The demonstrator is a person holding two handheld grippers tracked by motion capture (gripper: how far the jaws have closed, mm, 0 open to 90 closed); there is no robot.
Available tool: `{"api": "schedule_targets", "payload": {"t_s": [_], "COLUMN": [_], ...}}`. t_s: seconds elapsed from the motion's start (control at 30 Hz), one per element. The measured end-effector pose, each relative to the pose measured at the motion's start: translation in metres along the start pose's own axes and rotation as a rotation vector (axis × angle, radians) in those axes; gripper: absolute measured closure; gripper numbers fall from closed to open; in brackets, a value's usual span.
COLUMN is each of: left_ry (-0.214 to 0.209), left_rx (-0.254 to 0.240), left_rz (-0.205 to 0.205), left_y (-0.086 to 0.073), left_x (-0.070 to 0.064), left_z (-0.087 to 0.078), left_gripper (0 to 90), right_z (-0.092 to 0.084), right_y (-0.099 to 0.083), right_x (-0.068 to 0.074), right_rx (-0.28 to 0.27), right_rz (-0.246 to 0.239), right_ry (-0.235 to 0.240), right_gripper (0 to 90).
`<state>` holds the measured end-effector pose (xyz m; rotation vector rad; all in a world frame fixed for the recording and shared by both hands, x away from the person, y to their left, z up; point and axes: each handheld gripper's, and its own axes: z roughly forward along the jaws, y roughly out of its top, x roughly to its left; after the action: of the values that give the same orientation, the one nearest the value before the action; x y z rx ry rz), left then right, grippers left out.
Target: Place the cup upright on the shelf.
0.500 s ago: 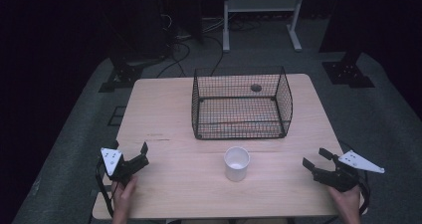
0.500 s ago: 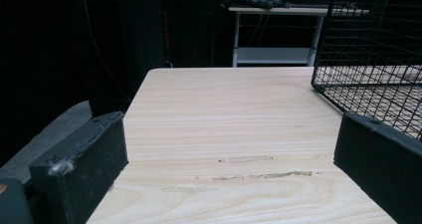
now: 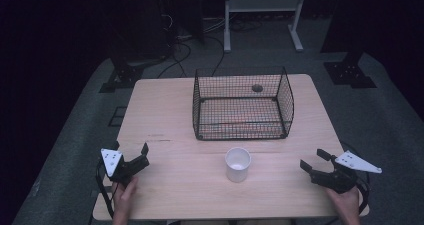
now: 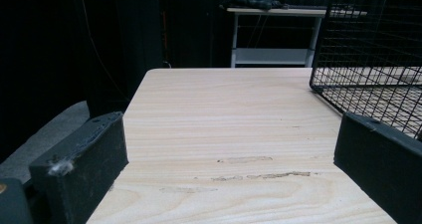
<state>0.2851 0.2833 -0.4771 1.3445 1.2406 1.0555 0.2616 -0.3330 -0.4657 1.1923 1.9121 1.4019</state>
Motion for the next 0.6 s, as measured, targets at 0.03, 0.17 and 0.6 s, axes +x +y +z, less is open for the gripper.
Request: {"api": "schedule_targets", "payload": {"t_s": [0.03,0.17,0.6], "left_ry": [0.0,0.002,0.007], "left_rx": [0.0,0.001,0.002], "left_rz": [-0.001,-0.001,-0.001], "left_y": [0.0,0.0,0.0], "left_x": [0.0,0.0,0.0], "left_z": [0.0,0.0,0.0], "left_gripper": [0.0,0.0,0.0], "right_z": [0.0,0.003,0.009], "right_y": [0.001,0.004,0.012], "right_x": [0.002,0.01,0.024], "right_rx": [-0.001,0.014,0.036], "right_rz": [-0.004,-0.026,-0.059], "right_ry": [0.005,0.013,0.027], "right_gripper": [17.8,17.4,17.0]}}
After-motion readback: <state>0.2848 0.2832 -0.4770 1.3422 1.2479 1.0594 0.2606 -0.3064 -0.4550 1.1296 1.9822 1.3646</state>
